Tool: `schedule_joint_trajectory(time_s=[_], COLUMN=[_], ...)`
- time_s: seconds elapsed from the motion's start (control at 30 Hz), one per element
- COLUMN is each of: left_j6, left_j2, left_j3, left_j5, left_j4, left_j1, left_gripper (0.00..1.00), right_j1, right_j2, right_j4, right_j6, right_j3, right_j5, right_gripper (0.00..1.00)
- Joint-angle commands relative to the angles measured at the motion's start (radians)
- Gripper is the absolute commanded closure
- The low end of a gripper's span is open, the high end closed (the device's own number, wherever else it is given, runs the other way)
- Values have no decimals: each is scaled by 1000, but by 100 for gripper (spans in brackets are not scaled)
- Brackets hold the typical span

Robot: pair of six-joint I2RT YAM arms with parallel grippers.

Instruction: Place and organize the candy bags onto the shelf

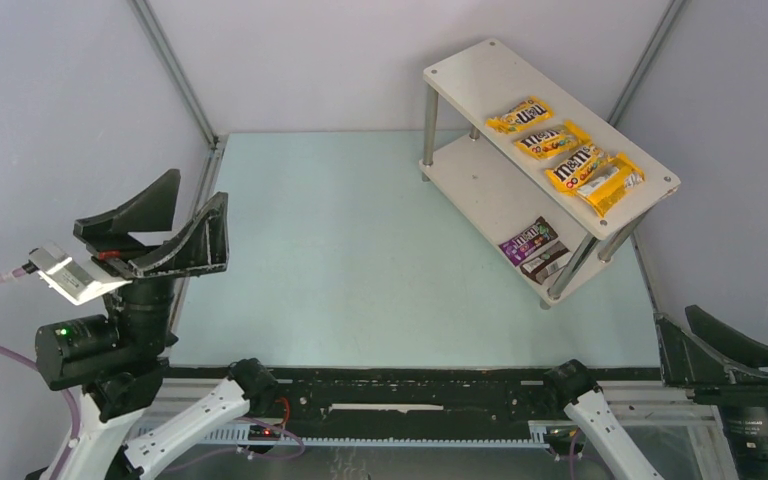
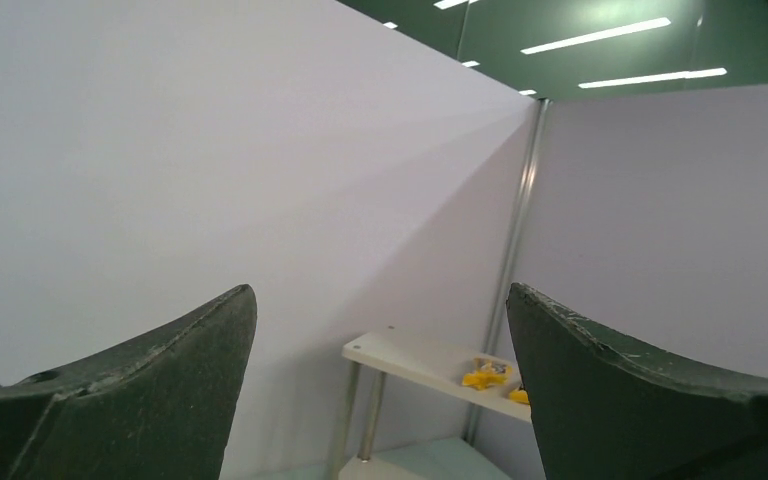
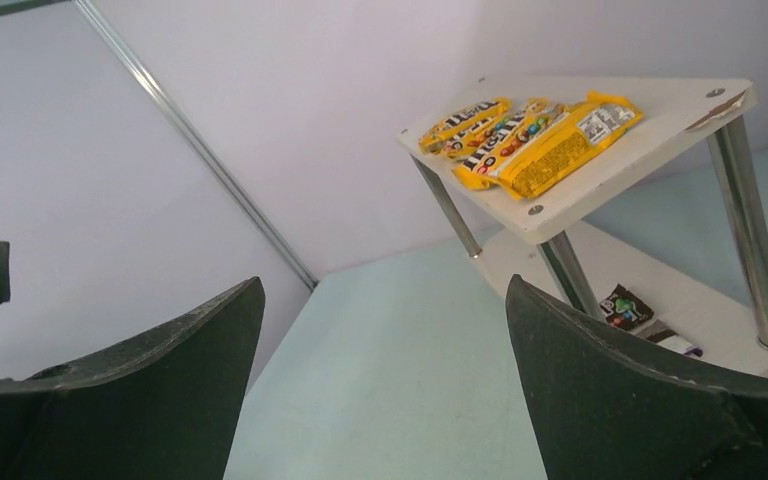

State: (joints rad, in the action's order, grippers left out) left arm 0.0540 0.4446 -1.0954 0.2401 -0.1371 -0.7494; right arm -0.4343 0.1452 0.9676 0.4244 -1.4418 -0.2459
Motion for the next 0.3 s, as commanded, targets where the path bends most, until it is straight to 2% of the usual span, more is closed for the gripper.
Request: schedule_joint_trajectory(time_s=[0.0,0.27], left_j6=[-110,-99], left_j2=[-30,-24], left_j3=[25,56], left_j5=[46,47], left_j4=[15,2], left_j1=[-1,-1], left_gripper=[0,0], right_j1=[2,32], right_j2=[44,56], right_j4=[-55,-54], right_j6=[-16,-12], right_j3=[-13,13], right_j5=[-27,-12], right_gripper=[0,0])
